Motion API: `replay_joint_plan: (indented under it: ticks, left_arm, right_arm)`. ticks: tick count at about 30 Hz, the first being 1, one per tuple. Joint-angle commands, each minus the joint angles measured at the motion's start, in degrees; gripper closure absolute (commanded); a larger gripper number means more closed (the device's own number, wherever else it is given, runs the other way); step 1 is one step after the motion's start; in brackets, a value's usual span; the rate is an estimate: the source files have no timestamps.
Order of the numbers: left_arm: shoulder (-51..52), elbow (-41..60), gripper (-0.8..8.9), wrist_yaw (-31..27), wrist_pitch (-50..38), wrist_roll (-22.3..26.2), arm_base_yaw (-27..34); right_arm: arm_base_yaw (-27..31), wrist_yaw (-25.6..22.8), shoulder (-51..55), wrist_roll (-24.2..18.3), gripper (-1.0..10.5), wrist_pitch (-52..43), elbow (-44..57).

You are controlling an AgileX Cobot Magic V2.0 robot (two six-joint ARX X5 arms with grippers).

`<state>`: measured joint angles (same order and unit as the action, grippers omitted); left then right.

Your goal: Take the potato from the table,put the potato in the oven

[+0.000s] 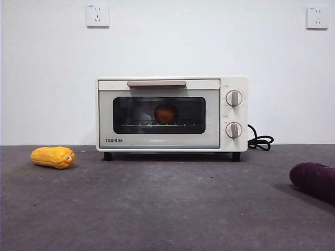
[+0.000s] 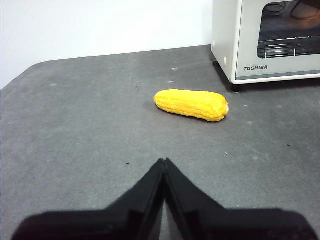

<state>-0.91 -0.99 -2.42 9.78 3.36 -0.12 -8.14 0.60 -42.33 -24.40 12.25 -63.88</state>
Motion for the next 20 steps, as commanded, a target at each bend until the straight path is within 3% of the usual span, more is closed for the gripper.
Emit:
replay_joint_plan:
  ticks: [1, 3, 7, 13, 20]
  left_arm:
    - [0.0, 0.5, 8.18, 0.0, -0.4, -0.4, -0.1]
    - [0.0, 0.5, 8.18, 0.0, -0.4, -0.4, -0.1]
    - [0.0, 0.5, 8.18, 0.0, -0.4, -0.4, -0.1]
    - [0.0, 0.5, 8.18, 0.0, -0.4, -0.4, -0.1]
    - [0.0, 0.5, 8.18, 0.0, -0.4, -0.4, -0.1]
  right_arm:
    - [1.7, 4.3, 4.6, -1.5, 9.5, -6.2, 9.4]
    - [2.9, 6.7, 7.9, -1.3, 9.5, -9.0, 15.1]
    - [4.0, 6.8, 15.6, 1.0, 9.5, -14.6, 27.0]
    - [6.9, 5.2, 29.8, 10.2, 9.5, -22.5, 45.9]
    - [9.3, 4.8, 42.1, 14.3, 9.5, -22.5, 60.8]
